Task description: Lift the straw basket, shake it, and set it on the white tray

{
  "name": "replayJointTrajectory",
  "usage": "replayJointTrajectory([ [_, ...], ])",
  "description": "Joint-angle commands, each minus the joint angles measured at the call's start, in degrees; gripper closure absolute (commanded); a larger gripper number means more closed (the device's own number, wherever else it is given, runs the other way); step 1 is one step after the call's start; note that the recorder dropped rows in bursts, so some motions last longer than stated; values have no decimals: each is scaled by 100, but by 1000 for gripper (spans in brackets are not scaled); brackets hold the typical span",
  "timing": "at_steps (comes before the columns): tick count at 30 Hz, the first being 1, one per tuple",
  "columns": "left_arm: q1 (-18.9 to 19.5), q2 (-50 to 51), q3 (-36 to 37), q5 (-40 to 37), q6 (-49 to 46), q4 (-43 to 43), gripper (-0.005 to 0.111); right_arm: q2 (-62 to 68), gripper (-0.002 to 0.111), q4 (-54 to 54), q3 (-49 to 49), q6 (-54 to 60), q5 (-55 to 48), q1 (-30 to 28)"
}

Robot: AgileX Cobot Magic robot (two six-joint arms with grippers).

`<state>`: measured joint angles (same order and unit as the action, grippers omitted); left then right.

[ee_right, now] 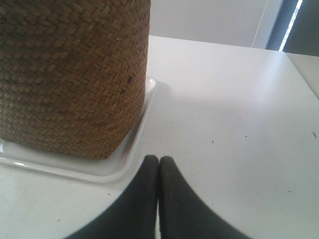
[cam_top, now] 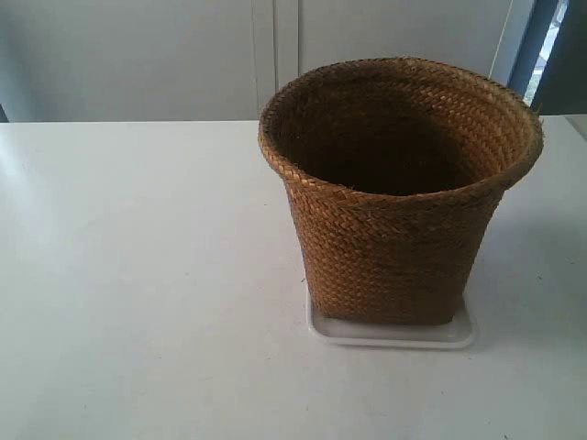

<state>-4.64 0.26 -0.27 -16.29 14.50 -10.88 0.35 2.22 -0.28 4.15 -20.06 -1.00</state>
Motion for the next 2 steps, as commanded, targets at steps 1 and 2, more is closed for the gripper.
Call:
replayJointTrajectory([
  [1, -7, -26, 27, 3, 41, 32, 107, -35, 108, -41, 28, -1, 14, -36],
  [2, -7, -26, 27, 3, 41, 32, 107, -35, 108, -41, 28, -1, 14, -36],
])
